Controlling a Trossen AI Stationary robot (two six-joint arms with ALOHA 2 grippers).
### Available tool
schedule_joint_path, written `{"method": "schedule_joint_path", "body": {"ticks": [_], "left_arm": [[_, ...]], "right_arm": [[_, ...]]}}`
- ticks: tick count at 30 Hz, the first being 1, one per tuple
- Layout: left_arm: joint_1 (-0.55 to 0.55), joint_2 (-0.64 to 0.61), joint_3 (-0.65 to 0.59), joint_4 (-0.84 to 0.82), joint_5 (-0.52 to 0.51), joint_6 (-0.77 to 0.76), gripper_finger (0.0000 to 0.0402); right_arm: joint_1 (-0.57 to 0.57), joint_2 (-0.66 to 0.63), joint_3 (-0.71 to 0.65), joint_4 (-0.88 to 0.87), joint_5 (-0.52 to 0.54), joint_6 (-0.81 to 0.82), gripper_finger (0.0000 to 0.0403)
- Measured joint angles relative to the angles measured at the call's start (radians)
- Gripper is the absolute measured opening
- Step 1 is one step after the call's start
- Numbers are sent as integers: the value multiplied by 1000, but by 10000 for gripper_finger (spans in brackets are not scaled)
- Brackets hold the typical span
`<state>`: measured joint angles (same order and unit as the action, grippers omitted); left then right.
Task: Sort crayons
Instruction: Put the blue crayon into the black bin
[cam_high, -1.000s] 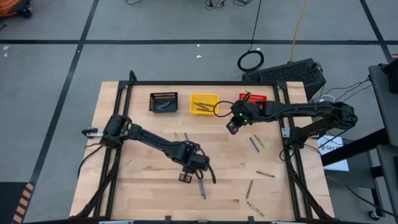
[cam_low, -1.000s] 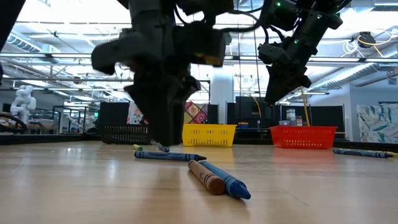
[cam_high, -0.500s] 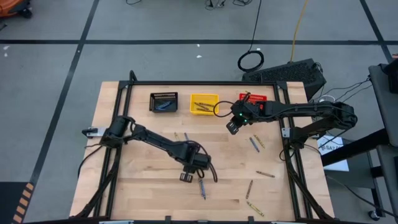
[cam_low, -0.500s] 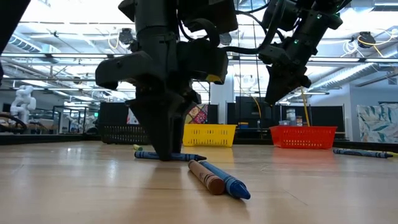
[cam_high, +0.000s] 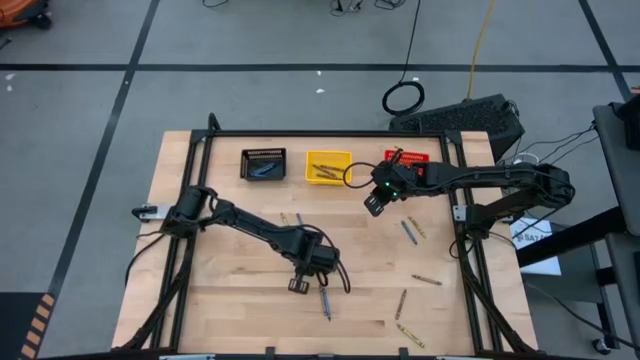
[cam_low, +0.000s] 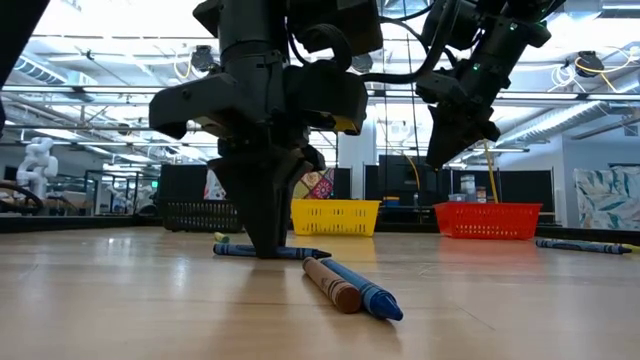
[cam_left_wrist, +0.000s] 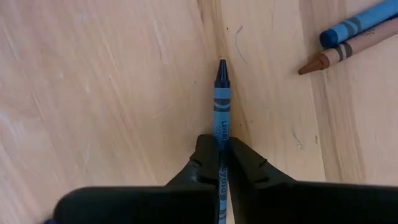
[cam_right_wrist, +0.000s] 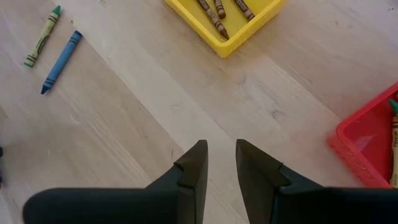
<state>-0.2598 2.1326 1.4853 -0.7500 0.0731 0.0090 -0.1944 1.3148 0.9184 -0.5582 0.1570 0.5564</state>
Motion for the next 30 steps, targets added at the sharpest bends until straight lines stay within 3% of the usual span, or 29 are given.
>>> {"method": "schedule_joint_path", "body": {"ticks": [13,17,30], "left_arm": [[19,-94,7,-69,-5,-1,1],[35,-140,8,-149,-52,7,1],[213,-198,9,-364,-140,106,0]], "right_arm": [[0,0,0,0,-1,0,71],[0,0,0,-1,-1,0,71],[0,0,0,-34,-3,0,71]]}}
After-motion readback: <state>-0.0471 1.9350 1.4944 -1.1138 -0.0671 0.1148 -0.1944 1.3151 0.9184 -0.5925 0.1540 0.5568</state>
